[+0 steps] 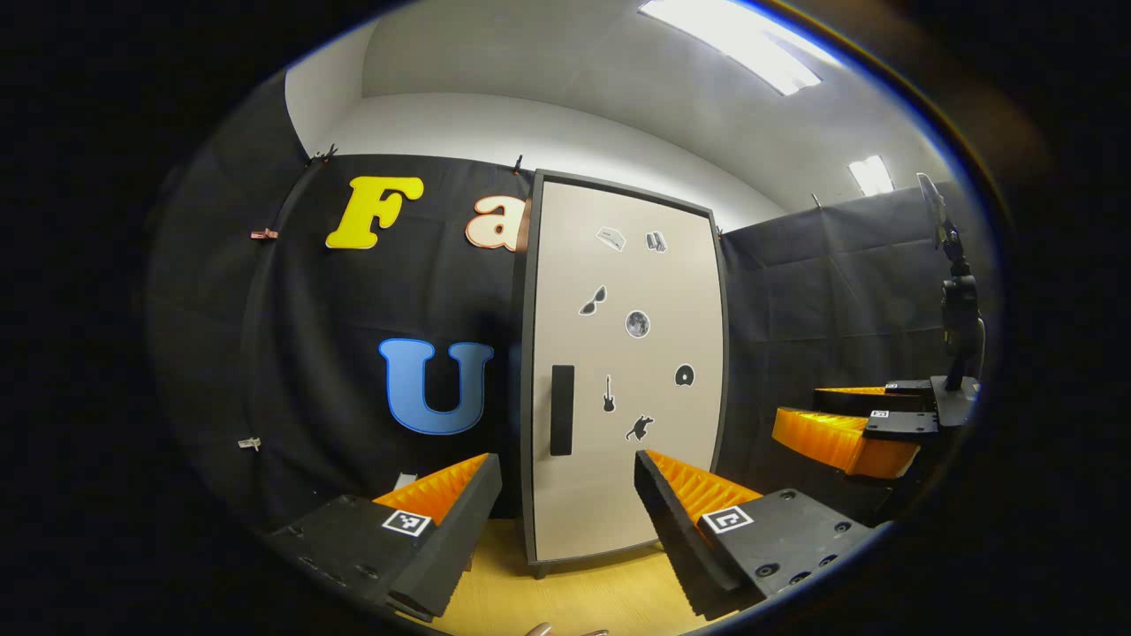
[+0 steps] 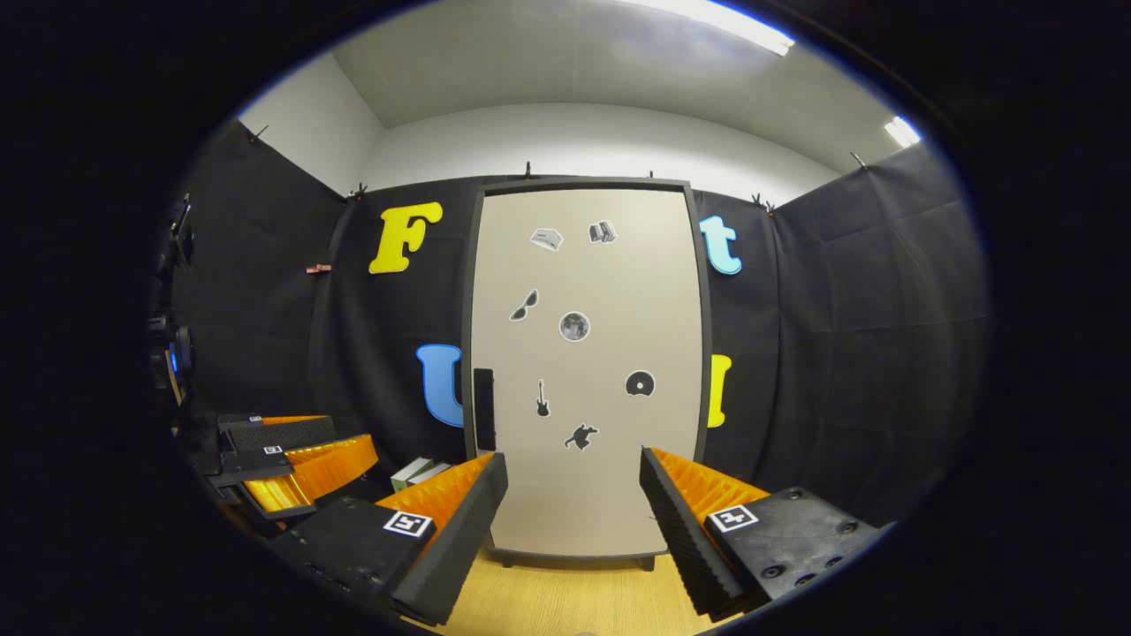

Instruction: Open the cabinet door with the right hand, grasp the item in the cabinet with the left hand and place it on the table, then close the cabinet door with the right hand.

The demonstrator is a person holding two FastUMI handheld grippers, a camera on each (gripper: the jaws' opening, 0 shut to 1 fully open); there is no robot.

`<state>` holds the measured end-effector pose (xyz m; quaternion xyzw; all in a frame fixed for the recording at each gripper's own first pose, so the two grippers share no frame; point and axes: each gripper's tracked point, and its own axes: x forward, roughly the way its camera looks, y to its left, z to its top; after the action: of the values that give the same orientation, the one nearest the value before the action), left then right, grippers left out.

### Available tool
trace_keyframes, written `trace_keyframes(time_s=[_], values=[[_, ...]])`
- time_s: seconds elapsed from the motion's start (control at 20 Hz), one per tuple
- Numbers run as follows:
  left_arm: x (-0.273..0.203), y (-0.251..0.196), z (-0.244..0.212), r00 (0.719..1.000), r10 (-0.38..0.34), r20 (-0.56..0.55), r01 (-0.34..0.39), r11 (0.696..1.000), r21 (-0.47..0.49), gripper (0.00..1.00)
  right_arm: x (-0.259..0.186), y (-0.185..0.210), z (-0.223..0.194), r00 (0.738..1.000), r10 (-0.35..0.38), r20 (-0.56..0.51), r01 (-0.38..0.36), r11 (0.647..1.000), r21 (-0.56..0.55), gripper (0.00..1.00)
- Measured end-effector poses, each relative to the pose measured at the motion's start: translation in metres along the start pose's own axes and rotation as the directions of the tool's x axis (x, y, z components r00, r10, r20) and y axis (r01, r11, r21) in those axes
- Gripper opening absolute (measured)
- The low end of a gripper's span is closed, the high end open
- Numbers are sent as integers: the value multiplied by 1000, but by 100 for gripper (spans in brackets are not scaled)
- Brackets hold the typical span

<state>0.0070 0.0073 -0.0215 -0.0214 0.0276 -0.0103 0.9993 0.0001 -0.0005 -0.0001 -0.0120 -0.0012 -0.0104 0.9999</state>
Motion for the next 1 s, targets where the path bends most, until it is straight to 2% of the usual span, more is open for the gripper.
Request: trace_keyframes(time_s=[0.6,1.0], values=[[-3,14,7,1000,1,22,-1,1000,18,95,9,13,-1,1000,1,4,-1,1000,-4,97],[-17,34,5,1000,-1,18,1,1000,15,95,16,43,-2,1000,23,11,-23,1000,0,97]])
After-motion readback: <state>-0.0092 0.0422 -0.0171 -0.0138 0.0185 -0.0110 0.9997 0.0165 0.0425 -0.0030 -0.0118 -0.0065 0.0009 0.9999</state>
